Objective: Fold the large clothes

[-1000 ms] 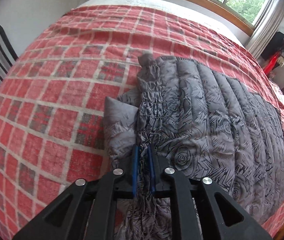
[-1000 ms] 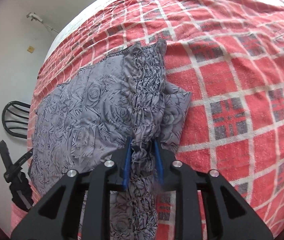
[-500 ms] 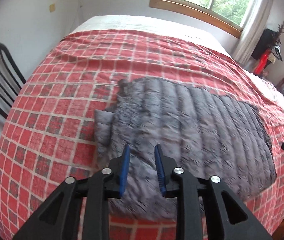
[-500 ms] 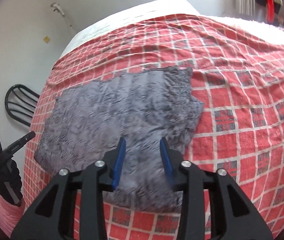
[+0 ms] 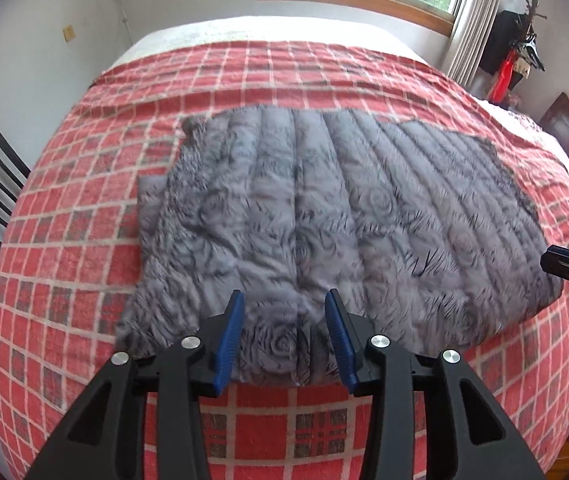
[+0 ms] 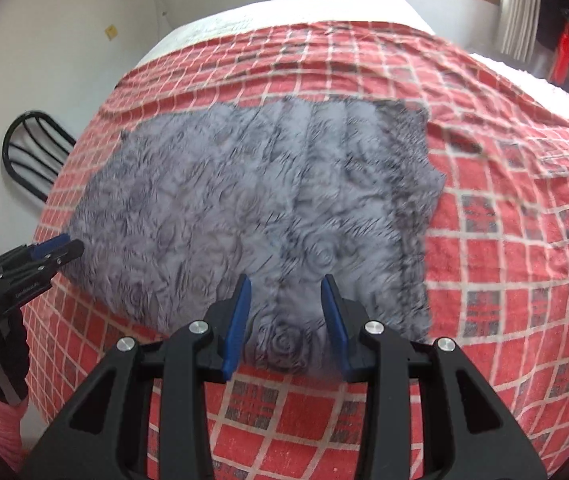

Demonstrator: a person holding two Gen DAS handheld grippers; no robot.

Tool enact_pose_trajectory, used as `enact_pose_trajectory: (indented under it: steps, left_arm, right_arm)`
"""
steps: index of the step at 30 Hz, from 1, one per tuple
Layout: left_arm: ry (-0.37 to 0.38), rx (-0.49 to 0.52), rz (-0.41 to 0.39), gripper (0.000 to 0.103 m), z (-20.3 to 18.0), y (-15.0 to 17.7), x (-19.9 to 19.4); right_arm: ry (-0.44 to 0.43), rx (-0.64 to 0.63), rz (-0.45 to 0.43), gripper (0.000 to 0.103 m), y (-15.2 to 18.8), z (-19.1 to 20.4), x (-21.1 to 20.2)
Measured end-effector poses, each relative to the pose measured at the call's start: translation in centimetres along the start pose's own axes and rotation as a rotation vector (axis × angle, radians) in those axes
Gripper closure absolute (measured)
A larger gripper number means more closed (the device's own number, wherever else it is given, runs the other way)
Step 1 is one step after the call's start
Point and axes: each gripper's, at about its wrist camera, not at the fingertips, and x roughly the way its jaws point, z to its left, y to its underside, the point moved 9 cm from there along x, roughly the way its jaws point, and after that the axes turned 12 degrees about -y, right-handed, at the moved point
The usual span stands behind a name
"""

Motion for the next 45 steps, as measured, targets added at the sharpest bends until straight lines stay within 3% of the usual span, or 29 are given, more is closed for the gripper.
enact_pose_trajectory:
  steps: [13,28,34,37,42,45]
  left_arm:
    - [-0.002,0.034,0.055,0.059,-1.0,3.4,3.6]
    - [0.030,0.033,0.037,0.058,-1.0,3.7,4.5]
    - [0.035,0.037,0.062,0.058,-0.9,3.4,4.4]
    - [0.044,0.015,0.067,0.058,-0.2,2.2,3.5]
    - [0.081,-0.052,-0.030,0.058,0.9,-2.7,0.9]
    - [0.070,-0.033,-0.061,0.058,0.3,-5.8,1.1]
  right_arm:
    - [-0.023,0.065,0.049,0.065,3.3,-1.8,4.2]
    - [-0.018,0.048,0.011,0.065,3.6,-2.1,5.1]
    - [-0.060,0.105,0.032,0.065,3.0,-2.2,4.0]
    - [-0.075,0.123,0.020,0.064,2.3,-1.8,2.4]
    - [-0.073,0.075,-0.054,0.062,-1.0,-0.7,-0.4]
    - [-0.031,0.038,-0.071,0.062,-4.0,-0.7,-0.3]
